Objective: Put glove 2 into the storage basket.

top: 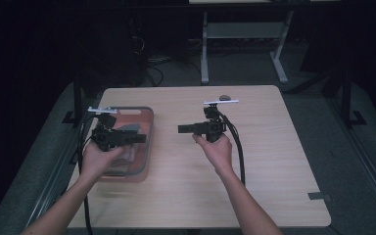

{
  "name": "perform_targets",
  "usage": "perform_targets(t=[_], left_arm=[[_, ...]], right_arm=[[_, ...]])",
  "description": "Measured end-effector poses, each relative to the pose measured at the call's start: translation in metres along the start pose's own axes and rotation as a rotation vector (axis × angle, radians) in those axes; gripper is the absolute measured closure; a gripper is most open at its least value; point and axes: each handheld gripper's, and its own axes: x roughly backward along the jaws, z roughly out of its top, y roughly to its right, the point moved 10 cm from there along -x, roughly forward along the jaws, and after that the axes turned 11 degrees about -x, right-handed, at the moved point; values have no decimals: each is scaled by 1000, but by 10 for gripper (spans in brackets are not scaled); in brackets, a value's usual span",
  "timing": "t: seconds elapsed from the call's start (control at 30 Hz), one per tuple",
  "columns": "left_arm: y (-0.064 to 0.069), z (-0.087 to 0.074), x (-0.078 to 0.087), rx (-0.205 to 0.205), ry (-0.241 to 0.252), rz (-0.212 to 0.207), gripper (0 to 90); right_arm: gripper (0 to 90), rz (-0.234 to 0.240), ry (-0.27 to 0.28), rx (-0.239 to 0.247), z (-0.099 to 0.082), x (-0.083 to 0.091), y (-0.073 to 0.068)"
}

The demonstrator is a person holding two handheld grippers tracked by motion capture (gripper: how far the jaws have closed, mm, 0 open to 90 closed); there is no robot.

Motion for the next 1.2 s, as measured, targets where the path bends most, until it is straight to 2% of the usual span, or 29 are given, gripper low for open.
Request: perform_targets(t=[0.43, 1.2], left_arm=[[11, 6, -11, -15, -5, -18, 359], [37, 10, -44, -29, -27, -69, 354]], right_arm=[[440, -19, 24, -36, -5, 21, 26], [433, -35, 63, -93, -14, 56, 65]])
